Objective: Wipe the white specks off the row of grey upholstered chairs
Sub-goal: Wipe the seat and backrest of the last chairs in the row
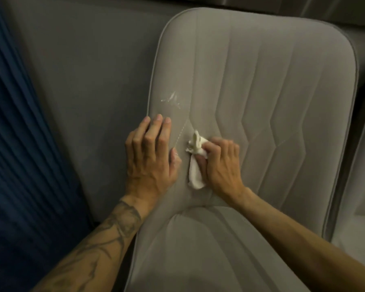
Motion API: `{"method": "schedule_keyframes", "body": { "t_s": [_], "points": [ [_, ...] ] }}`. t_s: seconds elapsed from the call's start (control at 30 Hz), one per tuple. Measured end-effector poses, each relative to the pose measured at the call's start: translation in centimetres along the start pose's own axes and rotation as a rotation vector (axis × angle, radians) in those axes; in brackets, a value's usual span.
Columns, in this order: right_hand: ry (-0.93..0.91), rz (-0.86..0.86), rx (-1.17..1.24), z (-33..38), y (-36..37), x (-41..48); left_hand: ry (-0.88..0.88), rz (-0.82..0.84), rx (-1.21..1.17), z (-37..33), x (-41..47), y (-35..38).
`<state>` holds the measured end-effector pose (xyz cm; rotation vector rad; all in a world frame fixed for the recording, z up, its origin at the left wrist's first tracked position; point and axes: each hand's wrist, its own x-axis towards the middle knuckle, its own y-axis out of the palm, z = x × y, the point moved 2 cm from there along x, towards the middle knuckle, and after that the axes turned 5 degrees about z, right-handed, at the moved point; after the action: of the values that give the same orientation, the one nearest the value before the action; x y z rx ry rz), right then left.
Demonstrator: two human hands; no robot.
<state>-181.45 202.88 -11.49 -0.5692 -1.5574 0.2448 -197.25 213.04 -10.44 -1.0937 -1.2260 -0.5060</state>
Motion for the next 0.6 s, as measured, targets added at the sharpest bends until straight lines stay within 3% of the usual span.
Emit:
{"method": "schedule_keyframes", "body": {
  "t_s": [0.13, 0.27, 0.33, 0.47, 0.6],
  "points": [
    [0.077, -0.134, -0.031, -1.4, -2.3, 9.0, 0.006, 0.006, -0.009, 0.1, 0.0, 0.0],
    [0.291, -0.317, -0.002, -1.0, -3.9, 18.6, 0.003, 0.020, -0.018, 0.2, 0.0, 0.2],
    [0.283, -0.276, 0.037, 0.9, -3.5, 18.1, 0.002, 0.029, -0.036, 0.2, -0.1, 0.2],
    [0.062, -0.066, 0.019, 3.2, -3.8, 14.4, -0.017, 0.062, -0.062, 0.1, 0.1, -0.5],
    [0.119, -0.094, -0.046, 1.9, -4.5, 20.2, -0.058, 0.166, -0.052, -0.7, -2.5, -2.5]
  ]
}}
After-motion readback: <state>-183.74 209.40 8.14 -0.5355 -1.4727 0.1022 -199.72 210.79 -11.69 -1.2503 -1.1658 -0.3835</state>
